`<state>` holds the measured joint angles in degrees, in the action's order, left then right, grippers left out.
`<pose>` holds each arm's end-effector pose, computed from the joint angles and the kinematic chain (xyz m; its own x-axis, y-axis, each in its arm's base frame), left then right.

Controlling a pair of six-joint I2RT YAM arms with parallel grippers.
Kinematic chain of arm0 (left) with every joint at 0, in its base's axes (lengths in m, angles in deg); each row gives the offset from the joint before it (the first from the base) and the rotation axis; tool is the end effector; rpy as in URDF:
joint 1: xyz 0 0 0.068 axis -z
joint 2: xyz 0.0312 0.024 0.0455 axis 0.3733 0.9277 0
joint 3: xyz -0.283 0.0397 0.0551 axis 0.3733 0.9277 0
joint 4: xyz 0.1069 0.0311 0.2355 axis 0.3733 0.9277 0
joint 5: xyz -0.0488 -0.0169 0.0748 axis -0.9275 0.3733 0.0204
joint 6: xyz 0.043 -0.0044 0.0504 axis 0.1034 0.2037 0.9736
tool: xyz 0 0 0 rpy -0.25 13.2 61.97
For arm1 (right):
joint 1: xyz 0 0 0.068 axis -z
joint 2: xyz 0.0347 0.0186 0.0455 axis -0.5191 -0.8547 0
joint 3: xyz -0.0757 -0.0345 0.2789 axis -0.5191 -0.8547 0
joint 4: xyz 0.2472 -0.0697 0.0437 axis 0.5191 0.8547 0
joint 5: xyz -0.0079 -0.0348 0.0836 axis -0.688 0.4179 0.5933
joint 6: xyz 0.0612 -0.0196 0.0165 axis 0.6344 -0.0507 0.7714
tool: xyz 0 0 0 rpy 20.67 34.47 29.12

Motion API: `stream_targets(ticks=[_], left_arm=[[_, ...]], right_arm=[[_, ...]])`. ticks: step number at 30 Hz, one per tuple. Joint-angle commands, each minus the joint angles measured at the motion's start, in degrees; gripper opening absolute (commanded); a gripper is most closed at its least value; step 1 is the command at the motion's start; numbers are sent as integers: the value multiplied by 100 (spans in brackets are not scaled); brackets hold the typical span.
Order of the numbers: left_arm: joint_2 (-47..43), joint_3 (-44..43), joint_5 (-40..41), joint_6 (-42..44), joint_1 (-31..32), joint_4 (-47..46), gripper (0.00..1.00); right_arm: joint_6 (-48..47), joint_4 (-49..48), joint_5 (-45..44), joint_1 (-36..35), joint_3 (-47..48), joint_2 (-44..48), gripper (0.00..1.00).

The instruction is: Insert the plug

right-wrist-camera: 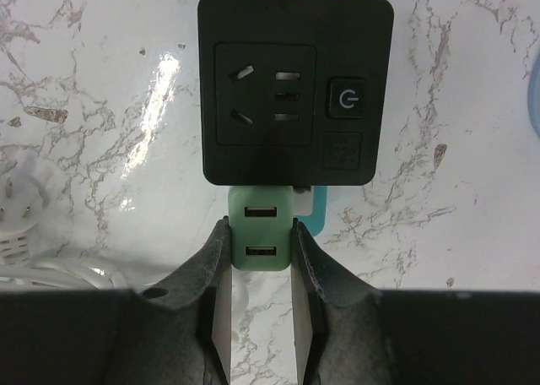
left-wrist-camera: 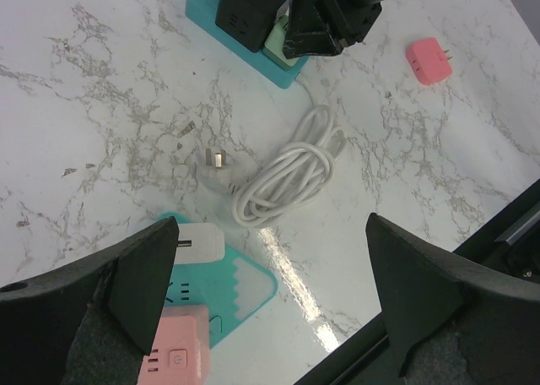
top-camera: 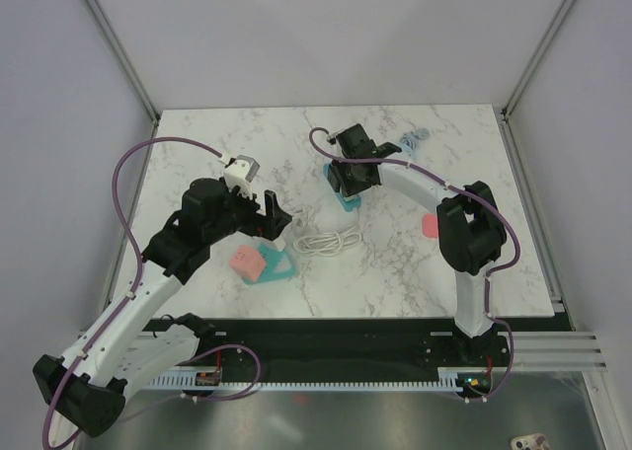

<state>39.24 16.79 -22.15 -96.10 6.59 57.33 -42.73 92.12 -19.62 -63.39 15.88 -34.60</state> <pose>0.1708 -0.1022 0.3383 -0.4836 0.0229 -0.8750 0.5050 0.8238 -0.2575 0.3883 0.2405 0.2252 -0.7589 -0.3595 -0.5429 -0.4338 0.9009 0.0098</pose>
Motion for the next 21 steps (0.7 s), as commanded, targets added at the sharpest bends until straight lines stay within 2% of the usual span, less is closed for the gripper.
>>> stream_targets(ticks=[1, 14, 15, 16, 18, 19, 21], left_arm=[[-91, 23, 126, 230, -21, -162, 99], [-117, 14, 152, 247, -21, -153, 99], [-126, 23, 161, 247, -12, -162, 99], [-117, 23, 179, 247, -21, -153, 99], [-135, 32, 196, 247, -21, -162, 99], [-143, 32, 205, 247, -12, -153, 99], [-152, 40, 214, 256, -21, -162, 99]], right_arm=[[-42, -16, 2, -31, -123, -49, 0], [151, -42, -112, -154, -405, -295, 1], [186, -42, -165, -154, -405, -278, 5], [204, -42, -217, -154, -396, -243, 13], [222, -51, -271, -154, -361, -102, 20], [248, -42, -271, -154, -335, -58, 29], [266, -42, -262, -163, -264, 91, 37]])
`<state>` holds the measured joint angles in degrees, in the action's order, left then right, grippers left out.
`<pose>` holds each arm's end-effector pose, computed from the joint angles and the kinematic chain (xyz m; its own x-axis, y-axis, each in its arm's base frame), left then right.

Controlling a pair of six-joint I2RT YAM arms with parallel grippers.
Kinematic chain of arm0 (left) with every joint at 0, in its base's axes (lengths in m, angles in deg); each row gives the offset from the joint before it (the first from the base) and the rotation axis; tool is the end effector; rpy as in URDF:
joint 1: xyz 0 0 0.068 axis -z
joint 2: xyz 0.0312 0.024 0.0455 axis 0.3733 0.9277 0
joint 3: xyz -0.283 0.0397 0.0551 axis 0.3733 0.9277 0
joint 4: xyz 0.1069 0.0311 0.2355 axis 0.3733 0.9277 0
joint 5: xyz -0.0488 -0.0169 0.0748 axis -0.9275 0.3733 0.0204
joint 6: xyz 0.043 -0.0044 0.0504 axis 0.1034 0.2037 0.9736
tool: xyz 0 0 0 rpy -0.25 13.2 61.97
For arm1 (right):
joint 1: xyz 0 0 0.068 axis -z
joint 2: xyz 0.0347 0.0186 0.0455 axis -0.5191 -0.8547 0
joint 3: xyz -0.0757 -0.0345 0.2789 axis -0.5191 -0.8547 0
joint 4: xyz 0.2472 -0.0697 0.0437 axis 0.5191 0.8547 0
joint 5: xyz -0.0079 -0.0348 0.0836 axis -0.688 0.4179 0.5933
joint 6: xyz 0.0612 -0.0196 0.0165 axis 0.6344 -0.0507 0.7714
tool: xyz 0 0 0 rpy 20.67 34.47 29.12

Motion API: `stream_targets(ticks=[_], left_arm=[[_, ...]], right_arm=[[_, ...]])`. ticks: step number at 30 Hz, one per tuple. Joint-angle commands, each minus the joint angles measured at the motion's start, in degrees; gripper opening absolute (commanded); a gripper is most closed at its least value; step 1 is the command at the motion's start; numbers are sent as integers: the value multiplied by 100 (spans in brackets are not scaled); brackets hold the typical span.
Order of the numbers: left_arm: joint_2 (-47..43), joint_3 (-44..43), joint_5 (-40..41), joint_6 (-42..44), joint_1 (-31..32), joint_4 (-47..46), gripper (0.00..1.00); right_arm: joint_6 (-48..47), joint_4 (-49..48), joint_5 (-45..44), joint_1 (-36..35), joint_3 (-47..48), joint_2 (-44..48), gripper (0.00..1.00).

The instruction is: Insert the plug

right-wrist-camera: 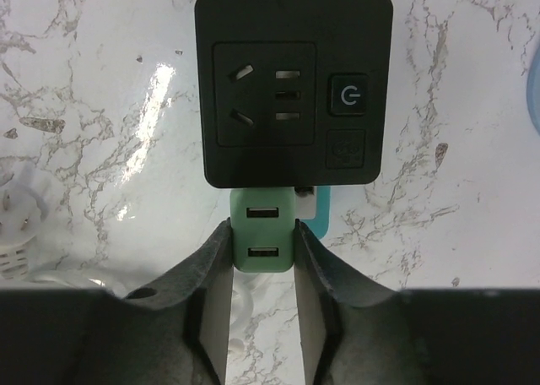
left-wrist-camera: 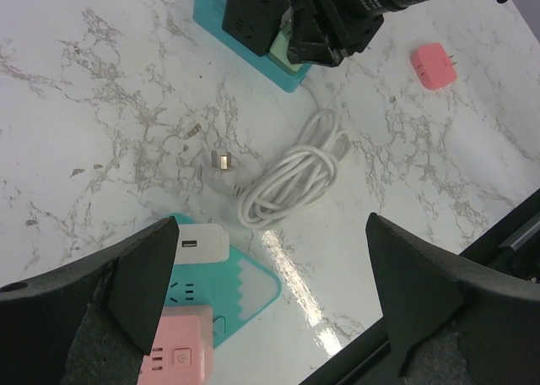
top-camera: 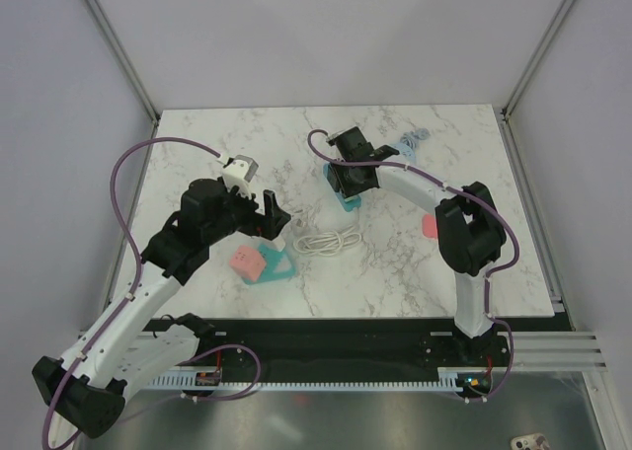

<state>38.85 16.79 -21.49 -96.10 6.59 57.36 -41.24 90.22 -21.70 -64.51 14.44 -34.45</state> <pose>0.1698 -0.1009 0.3394 -0.4770 0.0189 -0.8787 0.4983 0.8294 -0.2526 0.3841 0.2462 0.2208 -0.7561 -0.3467 -0.5551 -0.4139 0.9103 -0.0046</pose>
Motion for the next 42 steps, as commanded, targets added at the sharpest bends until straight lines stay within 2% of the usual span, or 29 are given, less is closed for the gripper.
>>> stream_targets(ticks=[1, 4, 12, 14, 17, 21, 24, 33, 42], left_arm=[[-122, 40, 157, 247, -21, -164, 99], [-131, 49, 148, 247, -21, -155, 99], [-210, 93, 473, 274, -21, -138, 98], [-236, 93, 491, 274, -21, -129, 98], [-227, 84, 491, 265, -21, -146, 98], [-219, 84, 465, 256, -21, -146, 98], [-227, 93, 473, 256, -21, -146, 98], [-236, 102, 526, 274, -12, -146, 98], [-245, 102, 535, 282, -21, -146, 98]], right_arm=[[143, 148, -46, -43, -85, 120, 42], [170, 201, -46, -43, 73, 304, 50], [240, 341, 156, -25, 240, 814, 59], [292, 359, 183, -34, 258, 946, 57], [319, 394, 174, -34, 302, 1043, 47], [258, 394, 130, -34, 390, 938, 29], [231, 385, 183, -34, 548, 553, 22], [240, 280, 122, -43, 680, -152, 18], [222, 271, 51, -34, 706, -135, 17]])
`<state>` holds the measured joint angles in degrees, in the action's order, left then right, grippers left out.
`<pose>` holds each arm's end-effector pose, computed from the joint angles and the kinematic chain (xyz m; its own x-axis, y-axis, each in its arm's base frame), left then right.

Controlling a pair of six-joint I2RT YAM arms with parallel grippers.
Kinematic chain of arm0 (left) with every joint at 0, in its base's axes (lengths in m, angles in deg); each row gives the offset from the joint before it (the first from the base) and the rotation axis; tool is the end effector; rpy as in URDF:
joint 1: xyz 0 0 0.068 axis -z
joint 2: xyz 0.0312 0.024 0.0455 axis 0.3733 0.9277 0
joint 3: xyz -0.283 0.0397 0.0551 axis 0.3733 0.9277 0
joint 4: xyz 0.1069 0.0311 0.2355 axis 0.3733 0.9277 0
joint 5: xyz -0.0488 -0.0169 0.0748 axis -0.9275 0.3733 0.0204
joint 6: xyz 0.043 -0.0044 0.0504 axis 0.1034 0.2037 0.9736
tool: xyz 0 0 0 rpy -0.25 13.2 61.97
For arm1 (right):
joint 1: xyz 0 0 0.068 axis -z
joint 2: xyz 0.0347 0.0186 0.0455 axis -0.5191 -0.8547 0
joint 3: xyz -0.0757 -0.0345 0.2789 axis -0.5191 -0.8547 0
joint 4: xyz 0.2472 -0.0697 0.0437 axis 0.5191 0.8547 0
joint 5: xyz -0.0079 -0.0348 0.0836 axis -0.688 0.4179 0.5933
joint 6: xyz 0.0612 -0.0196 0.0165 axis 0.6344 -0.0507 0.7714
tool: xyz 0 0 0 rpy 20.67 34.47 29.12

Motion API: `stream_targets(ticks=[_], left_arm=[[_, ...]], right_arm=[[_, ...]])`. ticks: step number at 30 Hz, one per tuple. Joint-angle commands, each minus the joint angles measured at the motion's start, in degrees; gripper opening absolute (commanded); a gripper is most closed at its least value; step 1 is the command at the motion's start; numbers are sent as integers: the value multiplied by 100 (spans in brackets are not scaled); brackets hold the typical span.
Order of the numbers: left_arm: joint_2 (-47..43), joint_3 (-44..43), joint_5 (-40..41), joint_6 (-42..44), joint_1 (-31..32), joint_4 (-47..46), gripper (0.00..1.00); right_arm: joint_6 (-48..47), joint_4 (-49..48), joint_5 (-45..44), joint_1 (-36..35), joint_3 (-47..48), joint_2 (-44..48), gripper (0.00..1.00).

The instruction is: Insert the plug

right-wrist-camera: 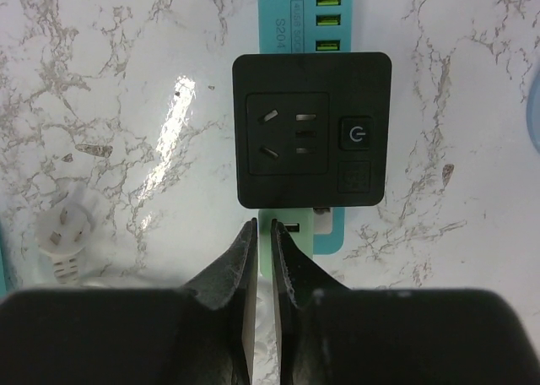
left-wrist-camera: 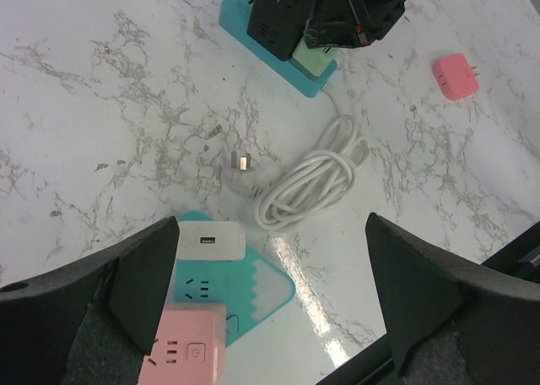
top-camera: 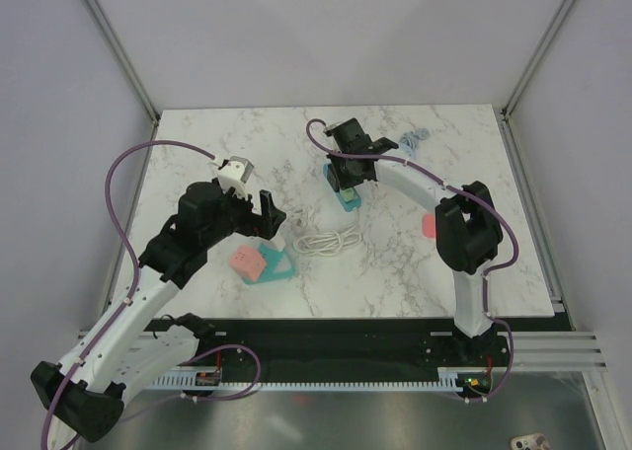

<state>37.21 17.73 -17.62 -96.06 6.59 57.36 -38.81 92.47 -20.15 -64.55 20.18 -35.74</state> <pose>0.1663 -0.0950 0.3383 -0.4564 0.0067 -0.8897 0.4520 0.8631 -0.2254 0.3935 0.2544 0.2401 -0.7568 -0.2974 -0.5820 -0.3969 0.9166 0.0477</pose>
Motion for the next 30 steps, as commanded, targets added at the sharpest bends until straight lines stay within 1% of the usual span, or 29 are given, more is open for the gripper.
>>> stream_targets(ticks=[1, 4, 7, 8, 10, 13, 14, 15, 16, 17, 19, 20, 21, 25, 30], left_arm=[[-90, 8, 148, 278, -21, -146, 98], [-81, 8, 148, 278, -12, -138, 98], [-90, 8, 174, 278, -21, -146, 98], [-81, 17, 192, 278, -21, -146, 98], [-98, 17, 209, 278, -21, -138, 98], [-98, 17, 201, 278, -12, -138, 98], [-98, 17, 210, 278, -21, -146, 98], [-98, 8, 210, 278, -21, -146, 98], [-98, 17, 218, 278, -21, -146, 98], [-98, 17, 218, 278, -21, -138, 98], [-116, 25, 236, 278, -21, -146, 98], [-107, 17, 245, 278, -21, -146, 98], [-107, 25, 254, 278, -21, -146, 98], [-81, 26, 271, 287, -12, -138, 98], [-28, 17, 254, 296, -21, -155, 98]], right_arm=[[-29, 81, -87, -38, 175, 12, 17], [-11, 125, 1, -12, 368, 152, 19], [129, 160, 334, 101, 404, 381, 29], [173, 152, 588, 154, 395, 503, 33], [270, 134, 678, 260, 360, 627, 35], [401, 38, 784, 479, 264, 785, 48], [480, -6, 766, 558, 229, 820, 57], [533, -42, 696, 751, 132, 829, 60], [664, -164, 661, 857, 71, 812, 68], [718, -261, 582, 971, -52, 768, 74], [832, -454, 388, 1296, -106, 663, 82], [893, -464, 240, 1393, -88, 480, 93], [937, -472, 160, 1559, 16, 391, 98], [1034, -656, -392, 1851, 298, -5, 98], [965, -763, -789, 2044, 860, -585, 98]])
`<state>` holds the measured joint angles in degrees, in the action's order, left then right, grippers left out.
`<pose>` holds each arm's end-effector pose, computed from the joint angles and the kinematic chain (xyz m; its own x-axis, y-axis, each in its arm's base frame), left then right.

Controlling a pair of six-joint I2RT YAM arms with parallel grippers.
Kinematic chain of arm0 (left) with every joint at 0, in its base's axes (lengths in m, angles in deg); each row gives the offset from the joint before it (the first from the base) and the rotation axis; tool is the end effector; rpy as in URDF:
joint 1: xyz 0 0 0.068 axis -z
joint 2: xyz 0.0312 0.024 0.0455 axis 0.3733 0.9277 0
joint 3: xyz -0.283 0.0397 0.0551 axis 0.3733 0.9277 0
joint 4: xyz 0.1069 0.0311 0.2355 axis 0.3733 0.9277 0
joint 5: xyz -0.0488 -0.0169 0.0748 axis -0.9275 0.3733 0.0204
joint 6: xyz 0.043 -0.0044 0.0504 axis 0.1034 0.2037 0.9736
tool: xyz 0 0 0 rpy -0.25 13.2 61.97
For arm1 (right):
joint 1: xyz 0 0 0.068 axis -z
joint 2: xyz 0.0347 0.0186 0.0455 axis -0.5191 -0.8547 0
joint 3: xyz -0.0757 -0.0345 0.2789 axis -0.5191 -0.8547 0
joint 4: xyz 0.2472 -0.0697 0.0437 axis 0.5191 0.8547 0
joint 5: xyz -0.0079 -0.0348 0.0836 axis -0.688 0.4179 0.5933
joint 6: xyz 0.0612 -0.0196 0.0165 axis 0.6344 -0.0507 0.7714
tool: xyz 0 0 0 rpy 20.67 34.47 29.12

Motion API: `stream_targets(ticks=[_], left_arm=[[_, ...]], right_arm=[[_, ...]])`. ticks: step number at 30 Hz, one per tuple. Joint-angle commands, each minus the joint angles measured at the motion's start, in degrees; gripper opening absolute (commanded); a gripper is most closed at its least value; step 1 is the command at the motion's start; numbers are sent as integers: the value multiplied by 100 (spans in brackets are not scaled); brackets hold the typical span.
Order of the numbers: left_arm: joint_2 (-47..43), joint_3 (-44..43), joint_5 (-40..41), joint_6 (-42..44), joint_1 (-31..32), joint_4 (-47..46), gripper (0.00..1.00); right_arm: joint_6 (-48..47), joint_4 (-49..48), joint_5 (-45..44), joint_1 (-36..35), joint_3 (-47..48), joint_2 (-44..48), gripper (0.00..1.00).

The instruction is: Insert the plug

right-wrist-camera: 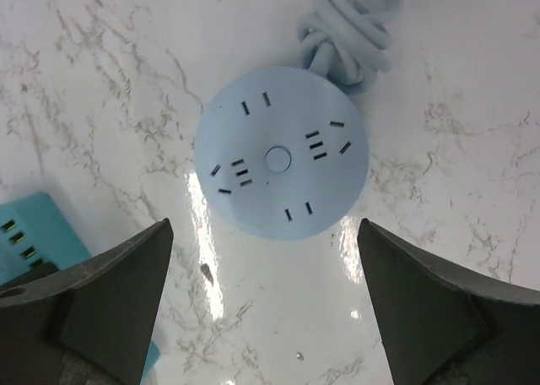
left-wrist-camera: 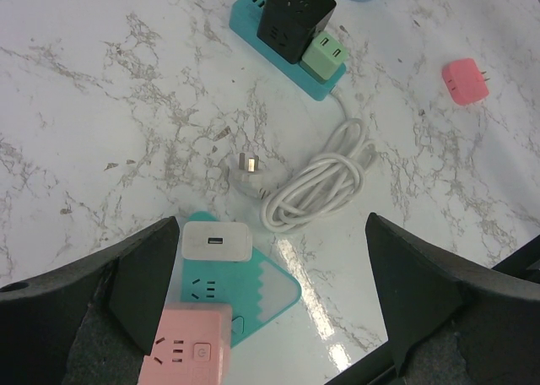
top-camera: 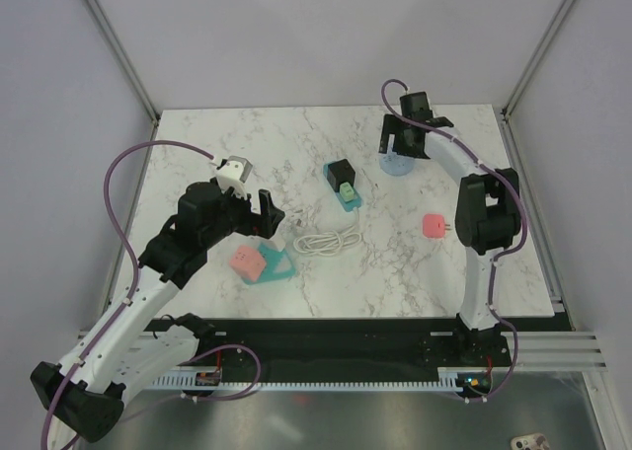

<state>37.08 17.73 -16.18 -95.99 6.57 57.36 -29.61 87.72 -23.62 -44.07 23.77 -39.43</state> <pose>0.1665 -0.0936 0.3387 -0.4500 0.0040 -0.8930 0.4337 0.8751 -0.2146 0.4817 0.1029 0.2376 -0.7509 0.1576 -0.6414 0.1046 0.9872 0.1201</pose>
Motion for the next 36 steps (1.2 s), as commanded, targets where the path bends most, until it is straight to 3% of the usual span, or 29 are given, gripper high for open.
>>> stream_targets(ticks=[1, 13, 19, 27, 34, 36], left_arm=[[-6, 17, 109, 289, -19, -155, 98], [47, 8, 57, 298, -19, -155, 98], [38, 17, 109, 315, -19, -155, 98], [46, 17, 74, 315, -10, -155, 98], [20, 8, -5, 315, -19, -146, 98], [38, 8, -40, 298, -19, -155, 98]], right_arm=[[27, -288, -538, 5, 607, -390, 98], [764, -587, -917, 260, 1557, -1428, 98], [659, -552, -348, 330, 1769, -1789, 93], [107, -587, 383, 322, 258, -1140, 77], [18, -920, 340, 225, -2323, 703, 75], [-17, -1035, 322, 234, -2581, 978, 76]])
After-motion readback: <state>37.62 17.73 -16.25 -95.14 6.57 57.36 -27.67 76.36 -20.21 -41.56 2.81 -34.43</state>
